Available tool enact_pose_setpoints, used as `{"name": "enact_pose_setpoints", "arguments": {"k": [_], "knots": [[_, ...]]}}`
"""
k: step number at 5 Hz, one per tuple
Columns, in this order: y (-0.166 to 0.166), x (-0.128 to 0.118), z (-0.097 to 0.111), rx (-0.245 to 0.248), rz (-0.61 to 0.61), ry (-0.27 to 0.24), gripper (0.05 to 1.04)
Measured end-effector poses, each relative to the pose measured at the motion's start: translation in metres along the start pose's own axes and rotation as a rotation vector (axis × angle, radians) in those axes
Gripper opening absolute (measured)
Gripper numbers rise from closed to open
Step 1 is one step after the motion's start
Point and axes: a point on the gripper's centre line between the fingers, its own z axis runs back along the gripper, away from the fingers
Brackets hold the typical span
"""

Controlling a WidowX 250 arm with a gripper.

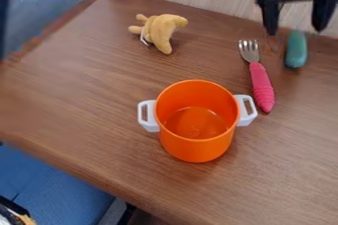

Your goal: Move the green object to the right of the red fork

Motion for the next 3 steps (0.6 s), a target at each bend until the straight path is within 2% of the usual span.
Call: {"name": "enact_pose_setpoints", "arguments": {"k": [1, 3], "knots": [[0.0202, -0.0037, 0.0176, -0.039, 0.009, -0.006, 0.999], [0.0214, -0.0033, 0.0219, -0.047, 0.002, -0.015, 0.999]]}}
